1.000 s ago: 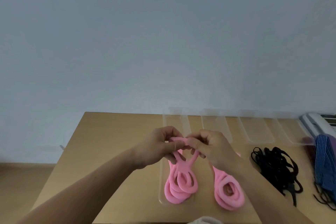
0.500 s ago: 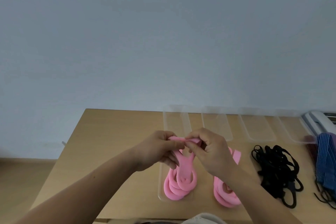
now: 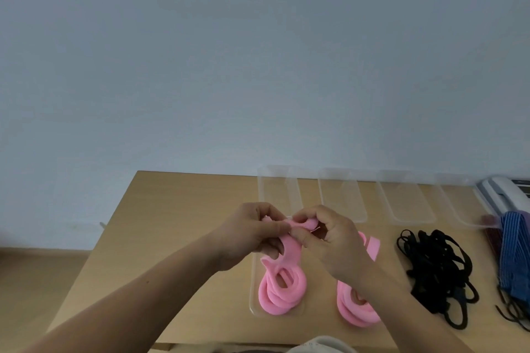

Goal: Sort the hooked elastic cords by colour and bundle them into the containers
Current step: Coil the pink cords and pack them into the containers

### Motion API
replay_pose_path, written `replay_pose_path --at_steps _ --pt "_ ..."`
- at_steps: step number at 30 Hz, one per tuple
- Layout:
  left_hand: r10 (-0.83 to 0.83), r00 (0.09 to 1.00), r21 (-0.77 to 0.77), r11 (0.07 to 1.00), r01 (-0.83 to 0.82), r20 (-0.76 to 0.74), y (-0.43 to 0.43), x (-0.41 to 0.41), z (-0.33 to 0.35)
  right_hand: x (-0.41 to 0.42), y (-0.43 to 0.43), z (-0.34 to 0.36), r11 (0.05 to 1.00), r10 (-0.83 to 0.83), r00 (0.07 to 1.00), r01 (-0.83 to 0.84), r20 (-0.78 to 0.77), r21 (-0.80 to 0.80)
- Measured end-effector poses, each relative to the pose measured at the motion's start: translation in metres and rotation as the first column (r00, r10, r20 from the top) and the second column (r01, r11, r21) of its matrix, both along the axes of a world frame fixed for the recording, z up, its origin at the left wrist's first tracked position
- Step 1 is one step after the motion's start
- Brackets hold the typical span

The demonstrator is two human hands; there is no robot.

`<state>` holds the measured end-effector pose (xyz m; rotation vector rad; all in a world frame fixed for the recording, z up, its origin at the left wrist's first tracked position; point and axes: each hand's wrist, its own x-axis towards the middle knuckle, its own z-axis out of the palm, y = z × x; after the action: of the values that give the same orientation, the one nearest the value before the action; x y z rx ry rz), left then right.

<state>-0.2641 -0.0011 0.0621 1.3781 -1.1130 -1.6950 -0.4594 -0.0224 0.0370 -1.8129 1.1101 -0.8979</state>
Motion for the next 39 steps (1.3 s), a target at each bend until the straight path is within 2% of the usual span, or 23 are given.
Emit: replay_pose_path --at_steps 2,3,7,10,16,21,31,34,36,39 --pt "0.030 0.997 -0.088 0.996 -0.023 0.071 0.000 0.000 0.001 0.000 0.001 0.004 0.978 0.042 0.992 -0.066 0.121 0.197" --pt "0.044 0.994 -0.131 0.991 -0.030 0.100 0.000 -0.001 0.002 0.000 0.001 0.005 0.966 0.046 0.985 -0.086 0.166 0.245" --pt "0.065 0.986 -0.246 0.969 -0.026 0.151 0.000 -0.004 0.005 0.001 -0.002 0.012 0.960 -0.002 0.983 -0.049 0.182 0.275" --pt "0.049 0.991 -0.252 0.967 -0.016 0.123 0.001 -0.007 0.006 0.000 -0.004 0.016 0.975 -0.002 0.984 -0.038 0.180 0.221" --pt "-0.057 0.997 -0.163 0.985 0.063 0.043 -0.002 -0.006 0.011 -0.001 -0.005 0.019 0.989 0.004 0.977 -0.036 0.211 0.145" --pt "-0.022 0.997 -0.075 0.997 0.017 -0.069 -0.005 -0.004 0.013 -0.002 -0.005 0.017 0.998 0.057 0.990 -0.057 0.130 -0.002" --pt "0.040 0.983 0.010 0.999 -0.039 -0.179 -0.002 -0.006 0.011 -0.002 -0.006 0.011 0.990 0.087 0.991 -0.075 0.101 -0.120" --pt "0.009 0.989 -0.079 0.997 -0.021 -0.151 -0.001 -0.004 0.008 -0.003 -0.004 0.013 0.996 0.062 0.984 -0.071 0.168 0.047" --pt "-0.013 0.997 -0.166 0.986 0.001 -0.071 -0.001 -0.003 0.006 -0.004 -0.003 0.015 0.981 0.041 0.969 -0.085 0.242 0.173" --pt "0.004 0.997 -0.255 0.967 0.015 0.075 -0.001 -0.004 0.004 -0.004 -0.005 0.023 0.968 0.029 0.975 -0.083 0.222 0.237"
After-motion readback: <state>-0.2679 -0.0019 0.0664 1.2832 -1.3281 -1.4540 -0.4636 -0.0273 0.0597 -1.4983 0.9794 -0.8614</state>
